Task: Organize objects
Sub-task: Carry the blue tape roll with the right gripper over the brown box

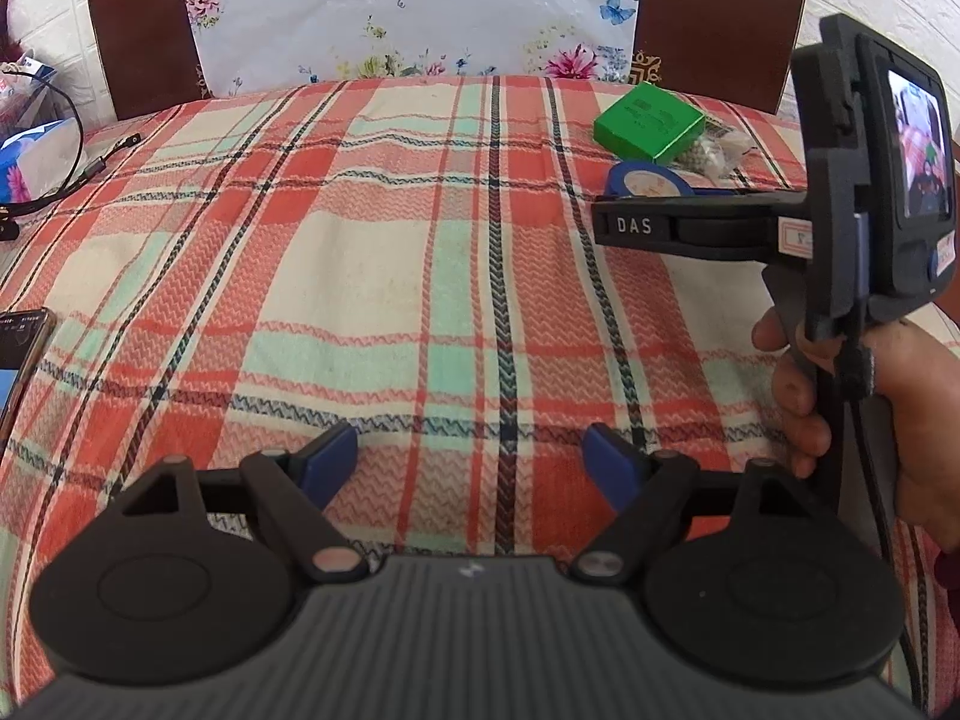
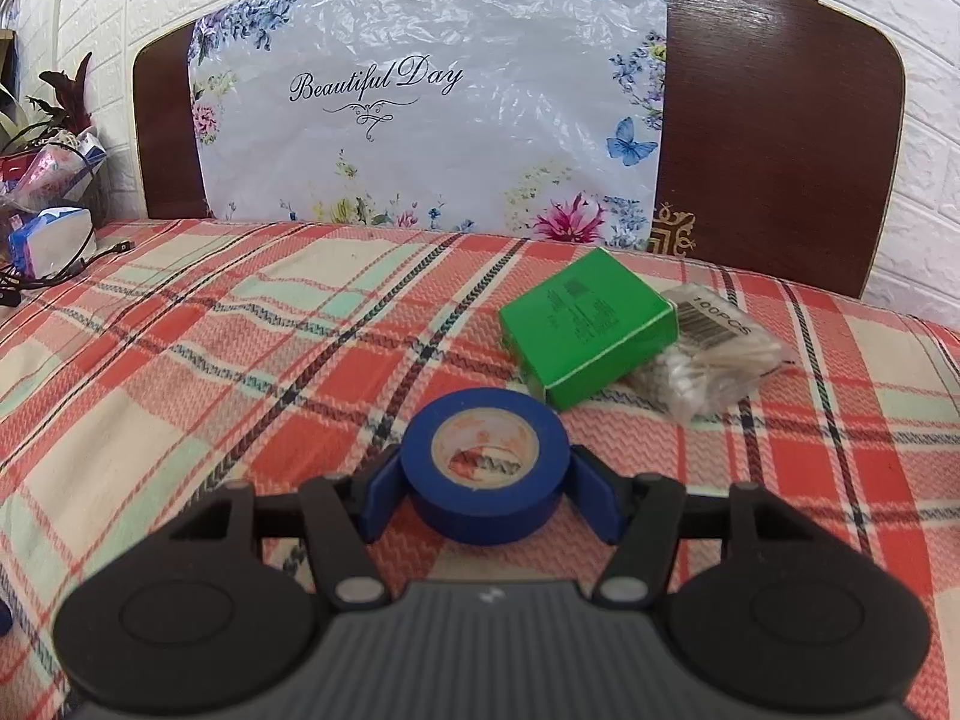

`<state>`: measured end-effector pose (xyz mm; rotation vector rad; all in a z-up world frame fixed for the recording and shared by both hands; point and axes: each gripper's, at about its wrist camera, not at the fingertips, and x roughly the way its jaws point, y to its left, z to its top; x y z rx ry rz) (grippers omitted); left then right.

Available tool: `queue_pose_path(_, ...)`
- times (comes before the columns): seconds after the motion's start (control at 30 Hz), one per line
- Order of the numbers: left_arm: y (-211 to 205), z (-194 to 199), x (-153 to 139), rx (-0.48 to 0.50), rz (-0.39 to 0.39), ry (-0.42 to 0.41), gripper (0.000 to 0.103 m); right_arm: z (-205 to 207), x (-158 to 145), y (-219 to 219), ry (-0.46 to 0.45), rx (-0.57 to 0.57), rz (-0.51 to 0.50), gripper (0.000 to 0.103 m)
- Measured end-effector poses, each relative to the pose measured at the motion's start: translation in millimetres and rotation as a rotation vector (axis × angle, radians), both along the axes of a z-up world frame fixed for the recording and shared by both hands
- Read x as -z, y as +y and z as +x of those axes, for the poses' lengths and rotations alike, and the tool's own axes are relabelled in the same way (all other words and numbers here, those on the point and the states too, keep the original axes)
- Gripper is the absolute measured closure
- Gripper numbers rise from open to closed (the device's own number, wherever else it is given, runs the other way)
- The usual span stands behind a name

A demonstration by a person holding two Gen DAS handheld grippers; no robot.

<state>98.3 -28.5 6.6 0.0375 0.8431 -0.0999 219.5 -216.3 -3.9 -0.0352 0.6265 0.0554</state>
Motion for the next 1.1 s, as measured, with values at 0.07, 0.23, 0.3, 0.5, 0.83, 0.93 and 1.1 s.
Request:
queue_pose_path(0.07, 0, -1, 0, -0.002, -0.002, 0.002, 0.019, -3, 0, -1, 0.0, 0.0, -0.002, 0.044)
queue_pose_path(0.23, 0, -1, -1, -0.004, -0.003, 0.004, 0.019, -7, -1, -2, -0.002, -0.001, -0.007, 0.044)
queue_pose_path(0.3, 0, -2, -1, -0.005, -0.003, 0.004, 0.019, -9, -1, -2, -0.002, 0.0, -0.006, 0.044)
queue_pose_path(0.5, 0, -3, -1, -0.011, -0.002, 0.008, 0.019, -27, 0, -7, -0.002, -0.008, 0.001, 0.044)
queue_pose_path(0.83, -4, -6, 0, -0.02, 0.012, 0.011, 0.019, -91, 1, -28, 0.004, -0.03, 0.006, 0.044)
queue_pose_path(0.93, -5, -8, 0, -0.022, 0.014, 0.014, 0.019, -112, 1, -33, 0.006, -0.035, -0.007, 0.044)
queue_pose_path(1.1, -8, -12, -1, -0.02, 0.019, 0.02, 0.019, -146, 0, -38, 0.005, -0.032, -0.026, 0.044)
